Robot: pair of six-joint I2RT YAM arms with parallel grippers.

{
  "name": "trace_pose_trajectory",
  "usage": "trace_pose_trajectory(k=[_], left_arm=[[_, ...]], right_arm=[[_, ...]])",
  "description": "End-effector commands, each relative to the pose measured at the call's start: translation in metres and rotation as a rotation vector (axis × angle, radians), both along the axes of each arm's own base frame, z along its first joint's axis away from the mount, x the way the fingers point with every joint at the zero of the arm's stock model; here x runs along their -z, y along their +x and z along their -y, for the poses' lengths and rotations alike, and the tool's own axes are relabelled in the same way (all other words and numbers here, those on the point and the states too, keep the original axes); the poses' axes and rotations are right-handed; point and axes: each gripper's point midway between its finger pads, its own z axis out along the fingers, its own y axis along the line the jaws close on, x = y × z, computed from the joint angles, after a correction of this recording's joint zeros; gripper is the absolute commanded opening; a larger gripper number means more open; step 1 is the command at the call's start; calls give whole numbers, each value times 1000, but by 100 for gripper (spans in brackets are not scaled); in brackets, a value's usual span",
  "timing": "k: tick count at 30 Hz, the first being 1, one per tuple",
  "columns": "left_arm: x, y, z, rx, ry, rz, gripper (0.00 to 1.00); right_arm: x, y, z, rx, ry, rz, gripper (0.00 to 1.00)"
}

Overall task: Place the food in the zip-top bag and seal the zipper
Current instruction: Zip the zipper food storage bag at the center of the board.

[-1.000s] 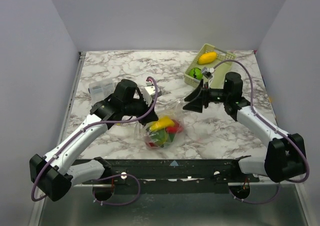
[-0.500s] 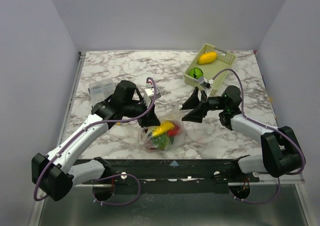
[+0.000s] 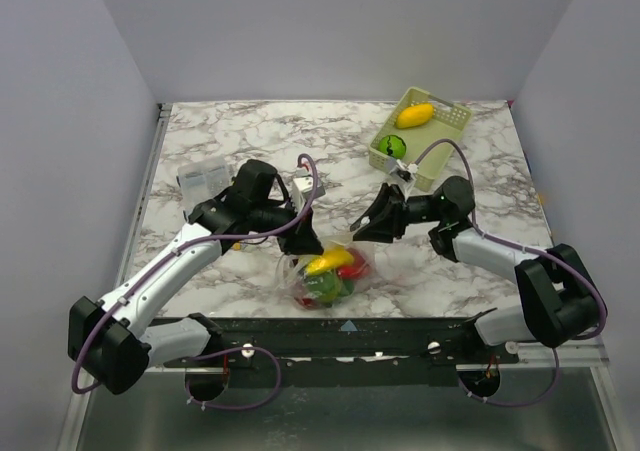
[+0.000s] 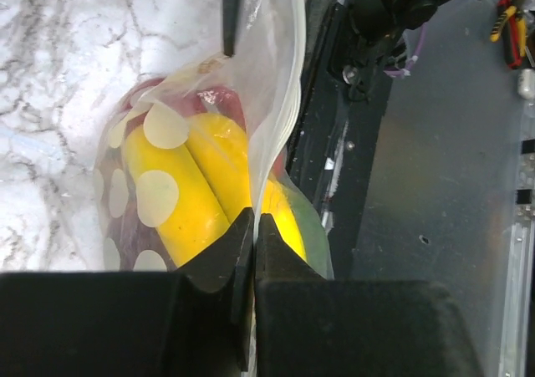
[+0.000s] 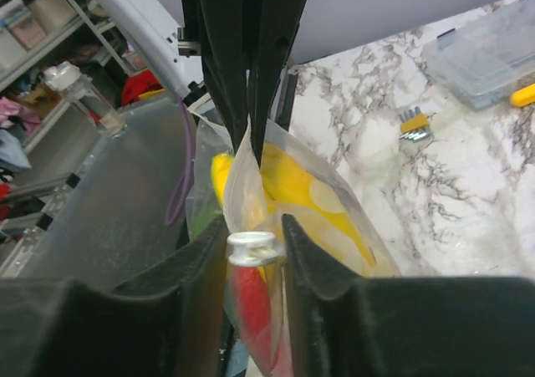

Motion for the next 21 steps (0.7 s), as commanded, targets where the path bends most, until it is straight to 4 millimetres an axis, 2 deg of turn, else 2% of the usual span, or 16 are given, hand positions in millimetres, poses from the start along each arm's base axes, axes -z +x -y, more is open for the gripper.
trace_pose_trajectory(k=[1,3,6,9,12,17,21], left_arm=[[-13,21,-1,-102,16,94,15],[-19,23,-1,-123,0,142,27],[-28,26,5,-179,3,235,52],[-38,26,16,-200,-21,293,67],[-43,32,27,-232,-8,386,71],[-35,37,41,-239,47,478,71],[-27,42,44,-258,67,488,64]], right_arm=[[-9,-2,-2,20,25,33,27],[-10,-3,-1,34,18,19,21],[-12,3,-1,87,-1,-29,6],[-14,7,-2,131,-10,-99,11],[-13,17,-4,211,-34,-199,11],[2,38,-2,378,-115,-419,13],[4,43,1,462,-130,-571,16]])
